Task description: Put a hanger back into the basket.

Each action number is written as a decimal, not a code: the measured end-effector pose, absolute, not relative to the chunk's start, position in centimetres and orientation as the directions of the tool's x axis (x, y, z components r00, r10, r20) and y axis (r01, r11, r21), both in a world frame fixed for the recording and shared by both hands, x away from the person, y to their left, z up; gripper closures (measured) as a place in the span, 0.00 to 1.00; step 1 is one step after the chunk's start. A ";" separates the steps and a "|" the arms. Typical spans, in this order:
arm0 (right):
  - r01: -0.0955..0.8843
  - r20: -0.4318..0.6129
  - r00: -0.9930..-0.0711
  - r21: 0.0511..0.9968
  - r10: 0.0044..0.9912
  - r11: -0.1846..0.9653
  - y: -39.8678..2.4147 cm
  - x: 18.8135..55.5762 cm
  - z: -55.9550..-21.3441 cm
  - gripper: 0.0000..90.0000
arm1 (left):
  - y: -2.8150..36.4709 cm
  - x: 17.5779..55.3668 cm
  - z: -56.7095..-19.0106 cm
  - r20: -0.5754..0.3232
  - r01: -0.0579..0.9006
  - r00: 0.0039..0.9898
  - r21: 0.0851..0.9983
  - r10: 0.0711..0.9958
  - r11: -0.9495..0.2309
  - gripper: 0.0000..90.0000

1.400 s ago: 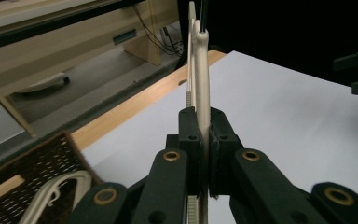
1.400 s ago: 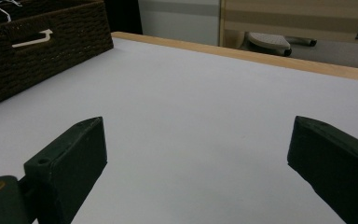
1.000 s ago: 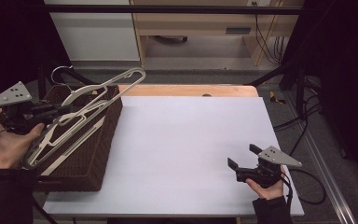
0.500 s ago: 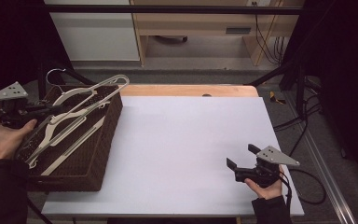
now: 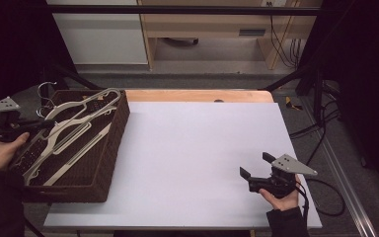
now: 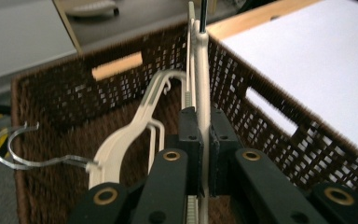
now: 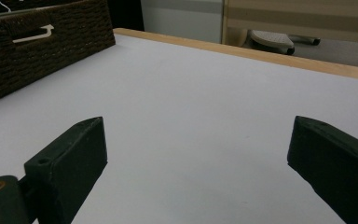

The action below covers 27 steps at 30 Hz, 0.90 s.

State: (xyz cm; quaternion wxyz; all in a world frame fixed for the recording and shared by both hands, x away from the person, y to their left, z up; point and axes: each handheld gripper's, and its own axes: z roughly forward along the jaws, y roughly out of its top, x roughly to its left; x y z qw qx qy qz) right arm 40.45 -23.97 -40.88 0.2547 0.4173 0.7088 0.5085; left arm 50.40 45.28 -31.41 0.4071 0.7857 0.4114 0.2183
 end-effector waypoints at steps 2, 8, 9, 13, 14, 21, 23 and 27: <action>0.332 0.064 -0.523 0.934 0.850 0.134 -23.9 40.5 -40.9 0.06 | 45.2 50.5 -32.2 0.001 0.489 0.565 0.805 0.825 -0.337 0.96; 0.331 0.063 -0.525 0.934 0.849 0.136 -23.9 40.4 -40.9 0.06 | 44.4 50.7 -34.5 -0.028 0.532 0.558 0.779 0.829 -0.331 0.96; 0.331 0.063 -0.525 0.934 0.849 0.136 -23.9 40.4 -40.9 0.06 | 44.4 50.7 -34.5 -0.028 0.532 0.558 0.779 0.829 -0.331 0.96; 0.333 0.063 -0.523 0.933 0.850 0.135 -23.9 40.4 -40.9 0.06 | 43.8 50.8 -35.5 -0.054 0.564 0.545 0.762 0.837 -0.318 0.95; 0.333 0.063 -0.523 0.933 0.850 0.135 -23.9 40.4 -40.9 0.06 | 43.8 50.8 -35.5 -0.054 0.564 0.545 0.762 0.837 -0.318 0.95; 0.333 0.065 -0.525 0.933 0.849 0.135 -23.9 40.4 -40.8 0.06 | 44.8 50.7 -37.2 -0.114 0.597 0.503 0.762 0.856 -0.250 0.93; 0.333 0.066 -0.525 0.933 0.848 0.133 -23.9 40.4 -40.8 0.06 | 44.9 50.7 -37.3 -0.117 0.603 0.496 0.760 0.861 -0.244 0.93; 0.328 0.063 -0.528 0.935 0.847 0.134 -24.0 40.4 -40.8 0.06 | 44.7 50.9 -37.2 -0.085 0.621 0.439 0.748 0.894 -0.234 0.92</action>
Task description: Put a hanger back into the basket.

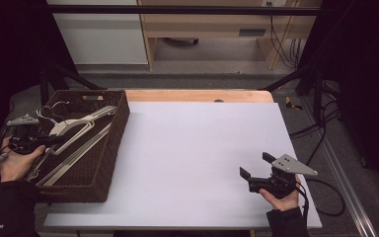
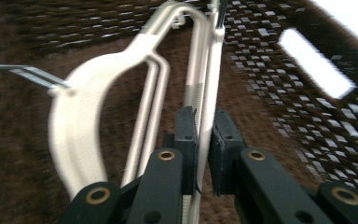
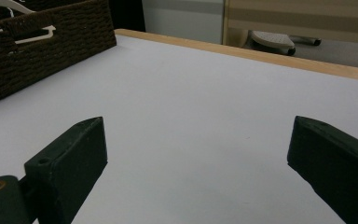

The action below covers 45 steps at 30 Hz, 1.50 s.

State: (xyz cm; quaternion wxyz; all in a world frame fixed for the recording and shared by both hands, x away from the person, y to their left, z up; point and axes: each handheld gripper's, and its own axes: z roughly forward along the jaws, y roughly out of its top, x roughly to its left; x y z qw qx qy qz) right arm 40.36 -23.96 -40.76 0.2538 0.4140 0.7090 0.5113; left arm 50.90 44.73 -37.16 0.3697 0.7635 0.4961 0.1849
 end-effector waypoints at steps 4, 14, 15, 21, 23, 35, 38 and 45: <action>0.331 0.070 -0.527 0.935 0.847 0.129 -23.9 40.4 -40.8 0.06 | 44.7 51.4 -37.3 -0.056 0.649 0.367 0.730 0.929 -0.212 0.90; 0.333 0.067 -0.525 0.934 0.848 0.132 -23.9 40.4 -40.8 0.06 | 44.8 50.6 -37.3 0.020 0.680 0.284 0.701 0.959 -0.216 0.66; 0.332 0.067 -0.526 0.934 0.848 0.132 -23.9 40.4 -40.8 0.06 | 44.6 50.3 -37.1 0.030 0.675 0.280 0.705 0.960 -0.219 0.64; 0.334 0.067 -0.525 0.933 0.848 0.133 -23.9 40.4 -40.8 0.06 | 43.5 48.7 -35.9 0.024 0.607 0.273 0.771 0.962 -0.192 0.57; 0.328 0.061 -0.527 0.935 0.848 0.137 -24.0 40.4 -40.8 0.06 | 42.9 47.9 -35.3 0.014 0.565 0.275 0.806 0.961 -0.174 0.54; 0.320 0.070 -0.527 0.940 0.847 0.121 -24.1 40.2 -40.6 0.05 | 36.7 42.9 -33.6 -0.034 0.330 0.464 0.934 0.885 -0.136 0.31; 0.319 0.077 -0.528 0.941 0.846 0.113 -24.2 40.2 -40.6 0.05 | 35.6 42.4 -33.9 -0.046 0.304 0.495 0.945 0.867 -0.123 0.23; 0.313 0.073 -0.533 0.943 0.843 0.116 -24.5 40.1 -40.5 0.05 | 32.1 41.3 -35.6 -0.041 0.273 0.551 0.953 0.834 -0.133 0.09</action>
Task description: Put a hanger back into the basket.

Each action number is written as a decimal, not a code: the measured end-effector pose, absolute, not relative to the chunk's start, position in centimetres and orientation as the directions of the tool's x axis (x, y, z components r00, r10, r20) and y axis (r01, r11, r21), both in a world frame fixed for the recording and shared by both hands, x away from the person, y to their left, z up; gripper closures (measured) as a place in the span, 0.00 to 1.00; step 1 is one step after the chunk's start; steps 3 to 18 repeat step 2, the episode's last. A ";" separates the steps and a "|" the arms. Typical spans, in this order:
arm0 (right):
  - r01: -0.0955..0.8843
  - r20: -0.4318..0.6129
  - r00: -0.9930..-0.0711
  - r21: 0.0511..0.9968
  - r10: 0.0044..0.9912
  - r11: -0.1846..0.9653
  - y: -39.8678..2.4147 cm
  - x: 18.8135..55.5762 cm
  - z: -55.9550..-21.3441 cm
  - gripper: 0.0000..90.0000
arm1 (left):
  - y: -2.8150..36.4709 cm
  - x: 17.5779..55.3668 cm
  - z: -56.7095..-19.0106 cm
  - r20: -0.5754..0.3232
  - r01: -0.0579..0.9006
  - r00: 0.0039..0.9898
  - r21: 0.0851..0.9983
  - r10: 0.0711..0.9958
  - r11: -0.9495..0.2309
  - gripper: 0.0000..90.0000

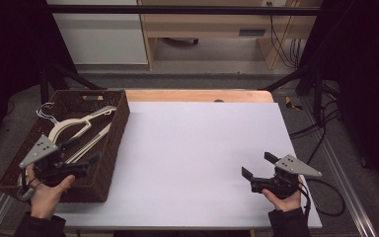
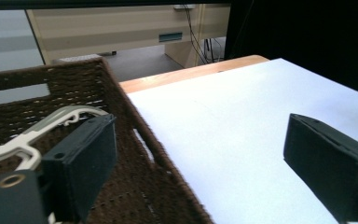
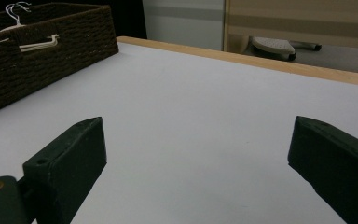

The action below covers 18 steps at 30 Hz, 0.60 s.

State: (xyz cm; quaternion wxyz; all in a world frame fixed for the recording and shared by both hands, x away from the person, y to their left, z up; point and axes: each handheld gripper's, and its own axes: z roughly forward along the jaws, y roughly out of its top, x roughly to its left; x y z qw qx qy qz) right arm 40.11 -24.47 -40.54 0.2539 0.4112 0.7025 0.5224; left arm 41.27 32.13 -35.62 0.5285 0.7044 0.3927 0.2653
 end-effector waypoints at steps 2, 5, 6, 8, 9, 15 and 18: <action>0.316 0.078 -0.531 0.942 0.844 0.112 -24.5 40.1 -40.5 0.05 | 31.7 41.2 -35.9 -0.044 0.275 0.562 0.952 0.826 -0.136 0.07; 0.316 0.078 -0.531 0.942 0.844 0.112 -24.5 40.1 -40.5 0.05 | 31.7 41.2 -35.9 -0.044 0.275 0.562 0.952 0.826 -0.136 0.07; 0.316 0.078 -0.531 0.942 0.844 0.112 -24.5 40.1 -40.5 0.05 | 31.7 41.2 -35.9 -0.044 0.275 0.562 0.952 0.826 -0.136 0.07; 0.316 0.078 -0.531 0.942 0.844 0.112 -24.5 40.1 -40.5 0.05 | 31.7 41.2 -35.9 -0.044 0.275 0.562 0.952 0.826 -0.136 0.07; 0.316 0.078 -0.531 0.942 0.844 0.112 -24.5 40.1 -40.5 0.05 | 31.7 41.2 -35.9 -0.044 0.275 0.562 0.952 0.826 -0.136 0.07; 0.316 0.078 -0.531 0.942 0.844 0.112 -24.5 40.1 -40.5 0.05 | 31.7 41.2 -35.9 -0.044 0.275 0.562 0.952 0.826 -0.136 0.07; 0.316 0.078 -0.531 0.942 0.844 0.112 -24.5 40.1 -40.5 0.05 | 31.7 41.2 -35.9 -0.044 0.275 0.562 0.952 0.826 -0.136 0.07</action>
